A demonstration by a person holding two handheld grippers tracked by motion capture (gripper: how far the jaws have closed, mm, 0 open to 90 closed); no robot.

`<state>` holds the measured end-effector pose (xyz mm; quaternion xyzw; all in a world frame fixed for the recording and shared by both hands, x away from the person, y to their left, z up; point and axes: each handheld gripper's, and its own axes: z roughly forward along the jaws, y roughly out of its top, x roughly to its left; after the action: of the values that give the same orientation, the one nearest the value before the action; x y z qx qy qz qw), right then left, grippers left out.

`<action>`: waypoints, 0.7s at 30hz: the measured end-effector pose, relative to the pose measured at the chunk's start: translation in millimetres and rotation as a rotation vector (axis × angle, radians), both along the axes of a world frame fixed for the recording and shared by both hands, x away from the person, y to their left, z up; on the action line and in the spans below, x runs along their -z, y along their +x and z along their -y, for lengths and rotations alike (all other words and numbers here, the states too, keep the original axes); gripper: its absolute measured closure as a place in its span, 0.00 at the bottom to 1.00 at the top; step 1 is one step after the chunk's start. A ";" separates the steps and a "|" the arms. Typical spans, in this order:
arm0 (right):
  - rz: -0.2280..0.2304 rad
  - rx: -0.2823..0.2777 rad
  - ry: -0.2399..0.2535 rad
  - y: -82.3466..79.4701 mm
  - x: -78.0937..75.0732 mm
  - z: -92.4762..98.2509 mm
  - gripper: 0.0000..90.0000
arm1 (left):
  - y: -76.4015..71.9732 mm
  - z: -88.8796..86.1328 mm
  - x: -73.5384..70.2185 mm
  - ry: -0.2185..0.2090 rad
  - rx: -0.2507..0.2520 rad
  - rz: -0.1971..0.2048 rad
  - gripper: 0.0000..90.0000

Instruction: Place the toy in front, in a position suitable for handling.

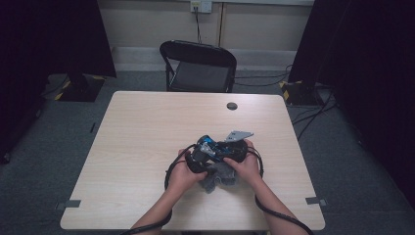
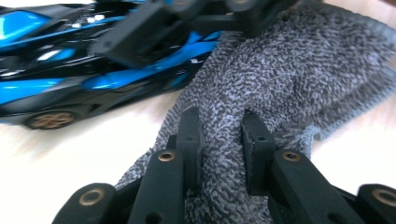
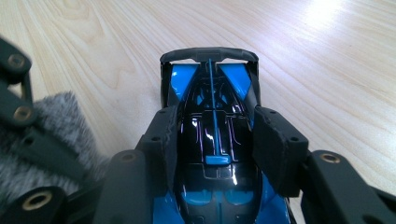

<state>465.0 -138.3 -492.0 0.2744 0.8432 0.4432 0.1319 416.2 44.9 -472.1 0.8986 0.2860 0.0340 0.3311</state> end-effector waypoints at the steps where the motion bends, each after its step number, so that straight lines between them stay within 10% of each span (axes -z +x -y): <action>1: 0.001 0.000 0.000 0.1 0.0 0.0 0.57 | 1.5 -2.1 -0.9 0.005 -0.003 0.004 0.81; 21: -0.002 -0.002 0.002 0.4 0.2 0.5 0.57 | 20.8 -51.0 -5.7 0.061 -0.136 0.015 0.81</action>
<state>465.4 -138.8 -492.2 0.2743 0.8430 0.4440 0.1303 437.0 95.9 -466.3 0.8865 0.3427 0.0720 0.3025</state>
